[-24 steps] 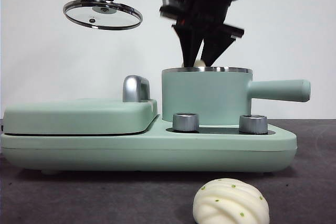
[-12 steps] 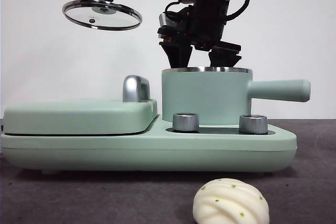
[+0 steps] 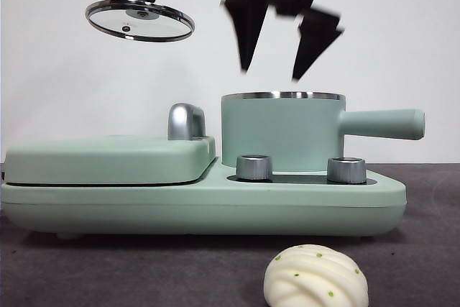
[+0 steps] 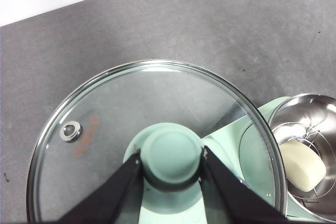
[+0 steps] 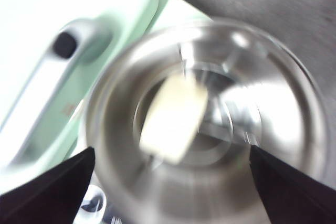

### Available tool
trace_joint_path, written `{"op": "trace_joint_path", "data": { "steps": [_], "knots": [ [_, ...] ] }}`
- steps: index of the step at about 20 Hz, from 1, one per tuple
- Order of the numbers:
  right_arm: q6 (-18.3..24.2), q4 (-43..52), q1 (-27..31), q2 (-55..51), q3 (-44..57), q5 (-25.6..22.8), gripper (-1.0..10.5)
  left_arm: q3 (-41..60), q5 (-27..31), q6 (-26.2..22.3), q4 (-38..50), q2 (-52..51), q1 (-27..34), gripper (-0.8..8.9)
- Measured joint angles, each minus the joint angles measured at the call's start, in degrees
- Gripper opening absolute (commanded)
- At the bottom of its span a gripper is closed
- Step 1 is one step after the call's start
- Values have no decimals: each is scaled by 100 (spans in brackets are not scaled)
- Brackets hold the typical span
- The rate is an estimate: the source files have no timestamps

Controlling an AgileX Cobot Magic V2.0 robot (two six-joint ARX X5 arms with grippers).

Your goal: Put the buns in a small steamer

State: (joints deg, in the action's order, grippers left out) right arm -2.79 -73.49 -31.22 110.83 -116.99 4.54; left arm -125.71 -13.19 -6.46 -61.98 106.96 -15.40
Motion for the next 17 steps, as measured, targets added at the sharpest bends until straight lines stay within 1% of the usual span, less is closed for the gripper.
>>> {"op": "trace_joint_path", "data": {
  "steps": [2, 4, 7, 9, 12, 14, 17],
  "knots": [
    [0, -293, 0, -389, 0, 0, 470, 0, -2, 0, 0, 0, 0, 12],
    [0, -326, 0, -745, 42, -4, 470, 0, -2, 0, -2, 0, 0, 12],
    [-2, -332, -50, -1475, 509, -7, 470, 0, 0, 0, -2, 0, 0, 12],
    [-2, -319, -181, -2070, 1113, -7, 470, 0, 0, 0, -4, 0, 0, 12],
    [-79, -149, -549, -3032, 2367, -2, 470, 0, 0, 0, -37, 0, 0, 12],
    [-293, 267, -914, -3630, 3244, 0, 470, 0, -2, 0, -79, 0, 0, 12],
    [-761, 861, -1565, -4199, 4503, -2, 471, 0, -2, -2, -94, 0, 0, 12]
  ]
}}
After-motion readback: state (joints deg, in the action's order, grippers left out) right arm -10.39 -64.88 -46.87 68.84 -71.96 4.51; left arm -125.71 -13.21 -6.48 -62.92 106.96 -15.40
